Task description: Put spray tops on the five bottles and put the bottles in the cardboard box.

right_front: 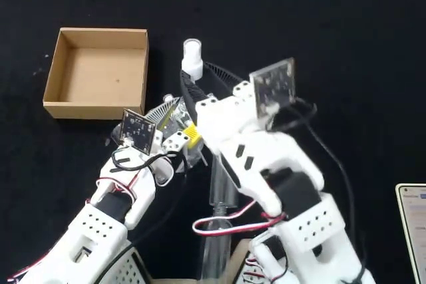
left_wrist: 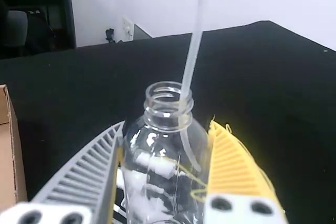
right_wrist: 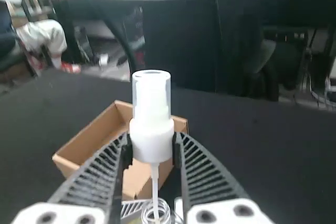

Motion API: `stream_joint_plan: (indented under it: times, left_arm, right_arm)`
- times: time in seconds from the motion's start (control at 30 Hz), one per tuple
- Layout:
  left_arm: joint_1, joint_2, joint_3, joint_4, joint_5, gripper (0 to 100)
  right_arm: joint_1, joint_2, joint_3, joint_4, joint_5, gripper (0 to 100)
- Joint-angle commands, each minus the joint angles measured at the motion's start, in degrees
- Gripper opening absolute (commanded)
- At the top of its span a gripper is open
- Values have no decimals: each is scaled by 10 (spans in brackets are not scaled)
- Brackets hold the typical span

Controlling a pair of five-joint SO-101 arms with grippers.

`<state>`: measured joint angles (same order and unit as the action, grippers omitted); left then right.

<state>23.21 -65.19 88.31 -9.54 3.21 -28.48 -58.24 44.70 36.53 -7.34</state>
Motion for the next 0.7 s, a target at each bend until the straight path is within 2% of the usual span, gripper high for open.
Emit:
stream_joint_plan:
  times: [0.0, 0.4, 0.67]
  left_arm:
    - [2, -9, -10, -13, 0, 127]
    - [0, -9, -11, -13, 0, 127]
    - [6, -10, -10, -13, 0, 127]
  right_arm:
    - [8, 45, -87, 53, 7, 15]
    - [11, 22, -84, 154, 8, 15]
    - [9, 31, 0, 76, 8, 15]
